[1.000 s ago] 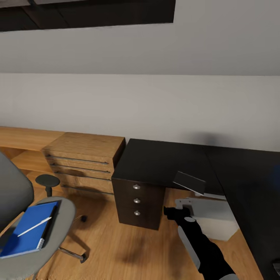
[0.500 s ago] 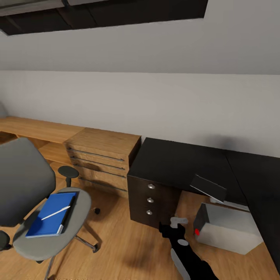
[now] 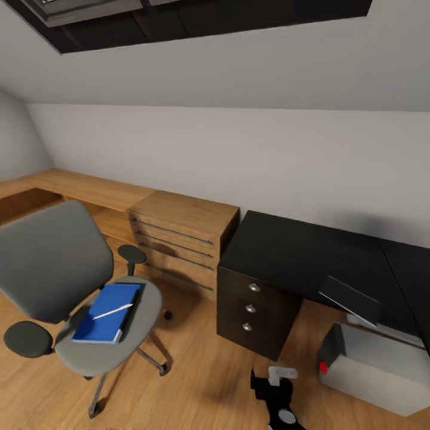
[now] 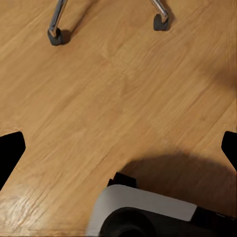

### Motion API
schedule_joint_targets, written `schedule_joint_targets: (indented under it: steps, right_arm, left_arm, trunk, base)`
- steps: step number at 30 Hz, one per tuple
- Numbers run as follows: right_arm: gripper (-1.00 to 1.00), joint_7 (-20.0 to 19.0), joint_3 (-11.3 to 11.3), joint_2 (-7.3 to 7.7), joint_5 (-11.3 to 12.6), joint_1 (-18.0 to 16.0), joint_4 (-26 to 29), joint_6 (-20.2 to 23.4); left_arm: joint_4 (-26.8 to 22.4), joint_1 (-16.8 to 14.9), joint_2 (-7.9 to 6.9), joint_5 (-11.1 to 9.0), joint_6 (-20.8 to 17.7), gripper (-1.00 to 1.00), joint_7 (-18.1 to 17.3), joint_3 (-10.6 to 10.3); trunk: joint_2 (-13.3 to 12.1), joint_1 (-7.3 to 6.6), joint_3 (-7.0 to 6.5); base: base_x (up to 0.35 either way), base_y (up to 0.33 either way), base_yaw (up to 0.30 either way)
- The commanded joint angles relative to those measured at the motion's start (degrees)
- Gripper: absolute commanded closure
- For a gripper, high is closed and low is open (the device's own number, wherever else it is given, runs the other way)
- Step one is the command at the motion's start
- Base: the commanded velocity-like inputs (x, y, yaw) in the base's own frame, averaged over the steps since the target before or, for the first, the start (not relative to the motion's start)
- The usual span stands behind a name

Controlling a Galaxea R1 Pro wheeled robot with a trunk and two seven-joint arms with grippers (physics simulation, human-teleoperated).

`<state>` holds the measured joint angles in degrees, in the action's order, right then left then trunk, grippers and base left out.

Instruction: In the bedroom, organize the workspace by keeping the computer under the desk, ensuring the monitor is on the desk, placing the keyboard on the desk next to the monitor, placing the mouse on the desk next to the keyboard, moving the folder from the swivel chair onto the desk next to the mouse, stacking the notebook on top of the folder with the pen on top of the notebook, and positioning the swivel chair next to the desk.

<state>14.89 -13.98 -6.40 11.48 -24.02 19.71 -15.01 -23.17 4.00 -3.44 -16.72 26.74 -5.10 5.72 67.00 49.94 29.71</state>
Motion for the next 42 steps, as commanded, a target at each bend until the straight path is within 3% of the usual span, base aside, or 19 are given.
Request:
schedule_joint_targets:
  steps: [1, 6, 17, 24, 32, 33, 42]
  right_arm:
    - [-1.0, 0.31, -0.49, 0.01, 0.58, -0.06, -1.32, -1.35]
    - [-1.0, 0.22, -0.45, -0.05, 0.77, -0.06, -8.9, -7.45]
    - [-1.0, -0.22, -0.27, 0.0, 1.32, -0.06, -17.2, -12.54]
    - [-1.0, -0.3, -0.26, 0.0, 1.4, -0.06, -18.0, -13.06]
    - [-1.0, -0.3, -0.25, -0.01, 1.44, -0.06, -18.11, -13.24]
    - [-1.0, -0.3, -0.25, -0.02, 1.44, -0.06, -18.14, -13.47]
    - [-1.0, -0.3, -0.25, -0.15, 1.52, -0.06, -18.29, -13.48]
  left_arm:
    - [-1.19, 0.04, 0.18, -0.6, -2.26, -1.0, -0.35, 0.17]
    - [-5.92, 0.04, 0.64, -0.59, -9.75, -1.0, 0.27, 0.12]
    - [-7.89, 0.04, 1.3, -0.79, -12.19, -1.0, 0.44, 0.16]
    - [-4.82, 0.04, 1.33, -0.72, -11.61, -1.0, -0.06, 0.16]
    - [-0.56, 0.04, 1.38, -0.56, -4.78, -1.0, -0.24, 0.02]
    - [0.46, 0.04, 1.4, -0.5, -2.34, -1.0, -0.26, -0.01]
    - [0.84, 0.04, 1.44, -0.43, -1.74, -1.0, -0.26, -0.01]
  trunk:
    - [0.03, 0.0, 0.09]
    - [0.03, 0.0, 0.34]
    - [0.03, 0.0, 0.82]
    - [0.03, 0.0, 0.89]
    - [0.03, 0.0, 0.9]
    - [0.03, 0.0, 0.9]
    - [0.03, 0.0, 0.9]
  base:
    - [0.0, 0.0, 0.259]
    - [0.0, 0.0, 0.258]
    - [0.0, 0.0, 0.199]
    - [0.0, 0.0, 0.043]
    - [0.0, 0.0, 0.005]
    - [0.0, 0.0, 0.162]
    - [0.0, 0.0, 0.247]
